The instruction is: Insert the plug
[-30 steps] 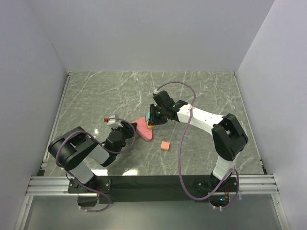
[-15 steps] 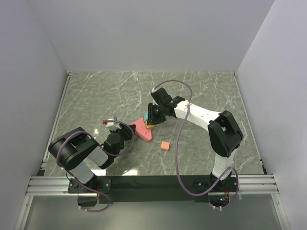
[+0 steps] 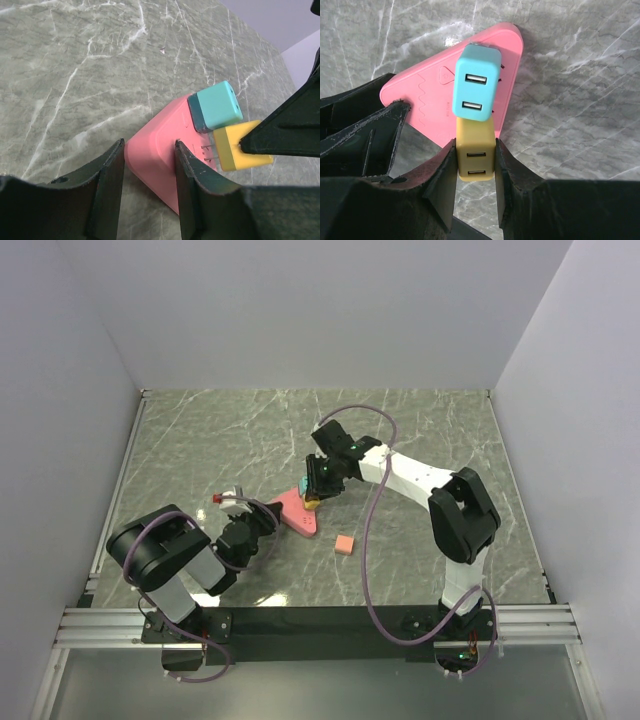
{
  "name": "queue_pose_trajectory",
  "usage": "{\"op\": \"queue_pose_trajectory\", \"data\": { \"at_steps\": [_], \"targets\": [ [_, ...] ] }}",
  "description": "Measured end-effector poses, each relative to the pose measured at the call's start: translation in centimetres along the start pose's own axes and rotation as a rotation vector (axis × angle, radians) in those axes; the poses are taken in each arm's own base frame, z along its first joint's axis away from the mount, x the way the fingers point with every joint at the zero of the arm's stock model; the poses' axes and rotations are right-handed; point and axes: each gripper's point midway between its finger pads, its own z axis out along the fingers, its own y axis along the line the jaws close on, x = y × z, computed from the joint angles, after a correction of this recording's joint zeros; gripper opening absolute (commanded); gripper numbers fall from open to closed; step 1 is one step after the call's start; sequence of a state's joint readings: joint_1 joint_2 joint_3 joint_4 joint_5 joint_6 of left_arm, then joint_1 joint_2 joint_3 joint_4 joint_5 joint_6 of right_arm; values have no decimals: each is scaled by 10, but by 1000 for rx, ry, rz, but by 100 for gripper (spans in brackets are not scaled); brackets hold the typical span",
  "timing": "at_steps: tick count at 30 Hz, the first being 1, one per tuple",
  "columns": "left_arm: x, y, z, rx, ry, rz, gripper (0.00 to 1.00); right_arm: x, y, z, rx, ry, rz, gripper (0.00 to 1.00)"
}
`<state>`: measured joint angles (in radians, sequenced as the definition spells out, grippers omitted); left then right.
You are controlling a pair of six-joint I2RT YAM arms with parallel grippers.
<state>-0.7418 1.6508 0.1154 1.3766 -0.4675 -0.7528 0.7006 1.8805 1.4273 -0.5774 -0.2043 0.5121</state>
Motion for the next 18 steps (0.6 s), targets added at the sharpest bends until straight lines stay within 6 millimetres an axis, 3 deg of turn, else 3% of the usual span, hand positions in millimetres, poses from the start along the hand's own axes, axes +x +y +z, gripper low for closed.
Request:
{"op": "queue_pose_trajectory", "data": {
  "at_steps": [18],
  "targets": [
    [5,1,-6,-7,4,8,0,3,2,5,26,-16,30,0]
  ]
}}
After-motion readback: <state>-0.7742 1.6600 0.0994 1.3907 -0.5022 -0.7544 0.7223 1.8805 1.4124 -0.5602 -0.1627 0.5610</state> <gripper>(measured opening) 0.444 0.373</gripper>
